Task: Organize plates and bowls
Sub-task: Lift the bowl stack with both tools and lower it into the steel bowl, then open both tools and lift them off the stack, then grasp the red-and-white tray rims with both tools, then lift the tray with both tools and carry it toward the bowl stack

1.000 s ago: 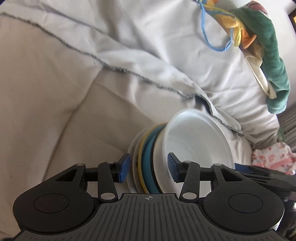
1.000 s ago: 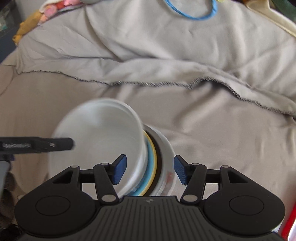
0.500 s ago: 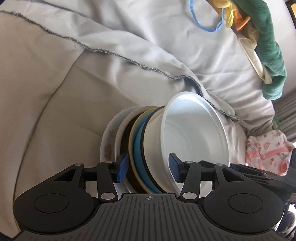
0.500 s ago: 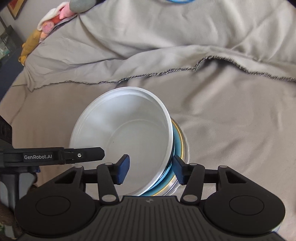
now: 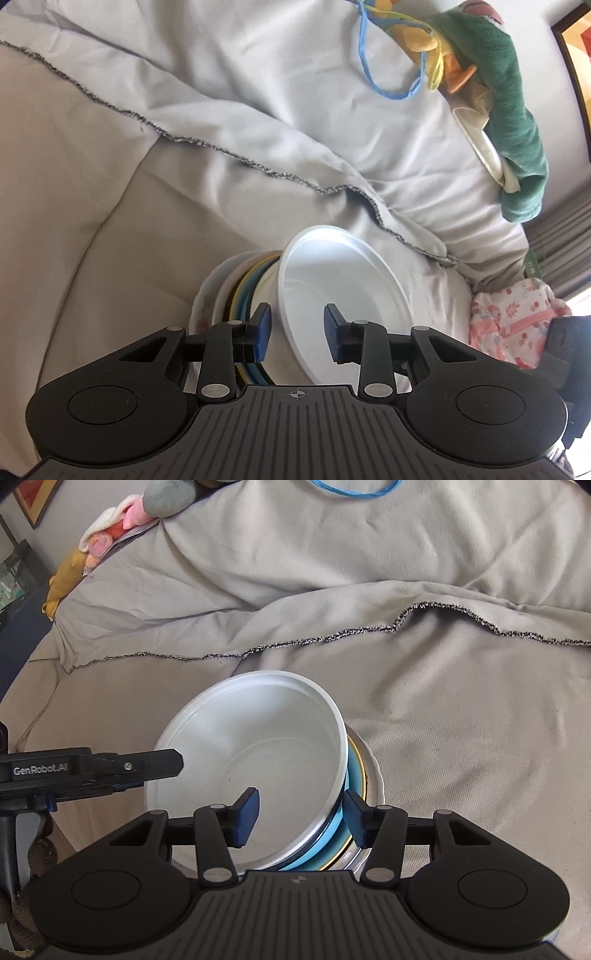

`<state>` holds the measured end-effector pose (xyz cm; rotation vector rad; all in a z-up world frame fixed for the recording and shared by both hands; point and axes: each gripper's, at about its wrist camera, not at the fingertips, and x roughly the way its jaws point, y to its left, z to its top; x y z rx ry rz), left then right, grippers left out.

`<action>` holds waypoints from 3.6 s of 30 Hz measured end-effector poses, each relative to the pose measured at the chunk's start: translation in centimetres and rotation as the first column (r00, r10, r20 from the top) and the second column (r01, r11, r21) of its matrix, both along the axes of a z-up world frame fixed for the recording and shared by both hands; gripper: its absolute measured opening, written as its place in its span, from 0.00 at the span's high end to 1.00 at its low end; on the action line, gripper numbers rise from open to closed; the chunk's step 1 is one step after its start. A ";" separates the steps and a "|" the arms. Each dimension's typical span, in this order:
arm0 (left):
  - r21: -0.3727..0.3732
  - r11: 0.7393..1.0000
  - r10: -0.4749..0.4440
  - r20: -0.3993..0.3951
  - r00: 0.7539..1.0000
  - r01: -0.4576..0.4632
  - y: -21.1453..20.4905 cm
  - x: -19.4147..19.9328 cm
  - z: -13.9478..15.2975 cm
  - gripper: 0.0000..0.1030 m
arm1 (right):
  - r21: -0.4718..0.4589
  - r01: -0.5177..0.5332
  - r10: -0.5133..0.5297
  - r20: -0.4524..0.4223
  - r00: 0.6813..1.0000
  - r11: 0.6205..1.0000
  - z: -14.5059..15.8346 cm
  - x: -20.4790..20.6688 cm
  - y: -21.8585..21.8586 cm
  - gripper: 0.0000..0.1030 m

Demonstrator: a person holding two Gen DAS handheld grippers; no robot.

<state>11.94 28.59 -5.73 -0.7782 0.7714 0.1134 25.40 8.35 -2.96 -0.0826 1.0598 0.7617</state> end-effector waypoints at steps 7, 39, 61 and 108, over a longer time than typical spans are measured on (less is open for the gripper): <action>0.074 0.993 0.096 0.010 0.995 -0.096 -0.2 -1.3 1.5 0.71 | 0.033 -0.005 0.003 0.083 0.997 0.999 1.7 -0.8 -1.3 0.51; -0.014 0.831 -0.551 -0.156 0.820 0.556 -38.6 22.4 -6.1 0.70 | -0.065 0.665 -0.663 0.043 0.747 0.744 -4.8 7.6 -40.5 0.32; 0.191 0.923 -0.282 -0.253 0.925 0.334 -24.7 8.5 -3.5 0.71 | 0.114 0.335 -0.311 -0.185 0.932 0.935 -7.4 1.5 -23.7 0.29; 0.051 0.941 -0.301 -0.324 0.897 0.334 -23.0 2.5 -8.2 0.81 | 0.027 0.203 -0.203 -0.008 0.979 0.979 -10.2 -7.7 -21.3 0.54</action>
